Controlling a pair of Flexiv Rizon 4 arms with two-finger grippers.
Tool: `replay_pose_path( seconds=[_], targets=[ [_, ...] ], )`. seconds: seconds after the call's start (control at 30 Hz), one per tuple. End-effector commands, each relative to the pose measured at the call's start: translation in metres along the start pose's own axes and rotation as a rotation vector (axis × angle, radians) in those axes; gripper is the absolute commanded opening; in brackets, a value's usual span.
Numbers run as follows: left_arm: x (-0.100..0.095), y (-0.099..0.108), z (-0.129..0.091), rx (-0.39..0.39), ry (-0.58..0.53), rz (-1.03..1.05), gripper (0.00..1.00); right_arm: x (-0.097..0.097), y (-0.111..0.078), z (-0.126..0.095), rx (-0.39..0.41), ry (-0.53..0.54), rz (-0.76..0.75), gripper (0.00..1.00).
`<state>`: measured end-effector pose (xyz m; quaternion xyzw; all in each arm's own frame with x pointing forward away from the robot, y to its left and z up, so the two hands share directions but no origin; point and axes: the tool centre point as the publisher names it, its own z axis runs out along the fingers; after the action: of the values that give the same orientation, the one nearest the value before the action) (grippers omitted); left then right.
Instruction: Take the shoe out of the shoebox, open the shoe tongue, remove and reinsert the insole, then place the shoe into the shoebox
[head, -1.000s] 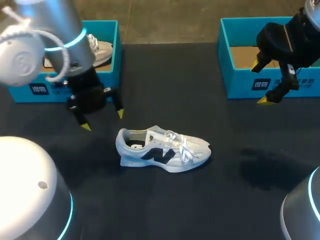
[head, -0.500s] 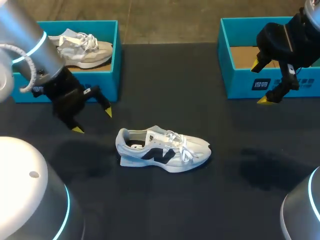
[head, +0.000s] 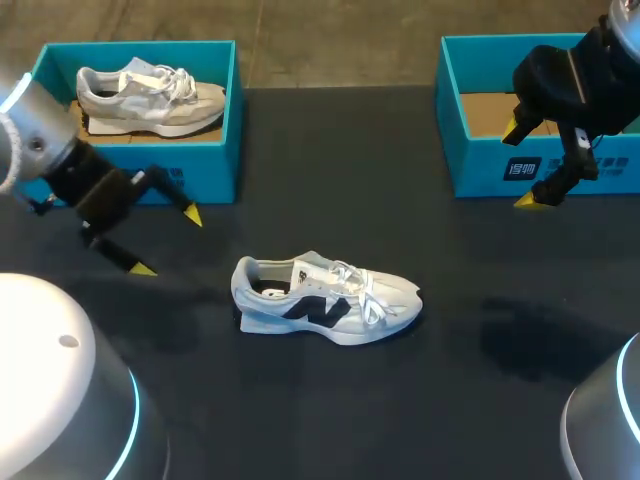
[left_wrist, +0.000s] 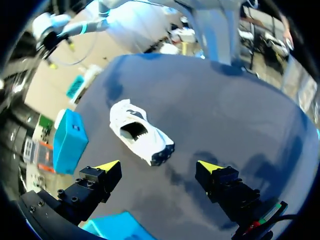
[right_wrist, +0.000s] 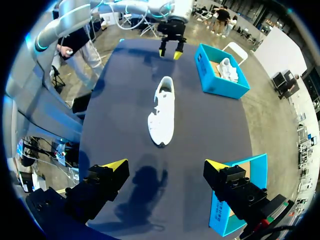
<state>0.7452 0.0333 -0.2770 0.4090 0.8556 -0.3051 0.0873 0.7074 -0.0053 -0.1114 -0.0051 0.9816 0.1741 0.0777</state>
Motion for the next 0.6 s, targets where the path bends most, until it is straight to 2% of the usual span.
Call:
replay_pose_path(
  seconds=[0.03, 0.2, 0.37, 0.6],
  targets=[
    [0.009, 0.015, 0.003, 0.147, -0.086, -0.159, 1.0, -0.002, 0.002, 0.001, 0.003, 0.005, 0.001, 1.0],
    [0.019, 0.026, 0.012, 0.251, -0.152, -0.266, 1.0, -0.002, 0.002, 0.001, 0.003, 0.005, 0.001, 1.0],
    [0.02, 0.031, 0.022, 0.273, -0.131, -0.313, 1.0, -0.002, 0.002, 0.001, 0.003, 0.005, 0.001, 1.0],
    [0.019, 0.027, 0.021, 0.306, -0.102, -0.429, 1.0, -0.002, 0.002, 0.001, 0.003, 0.005, 0.001, 1.0]
  ],
)
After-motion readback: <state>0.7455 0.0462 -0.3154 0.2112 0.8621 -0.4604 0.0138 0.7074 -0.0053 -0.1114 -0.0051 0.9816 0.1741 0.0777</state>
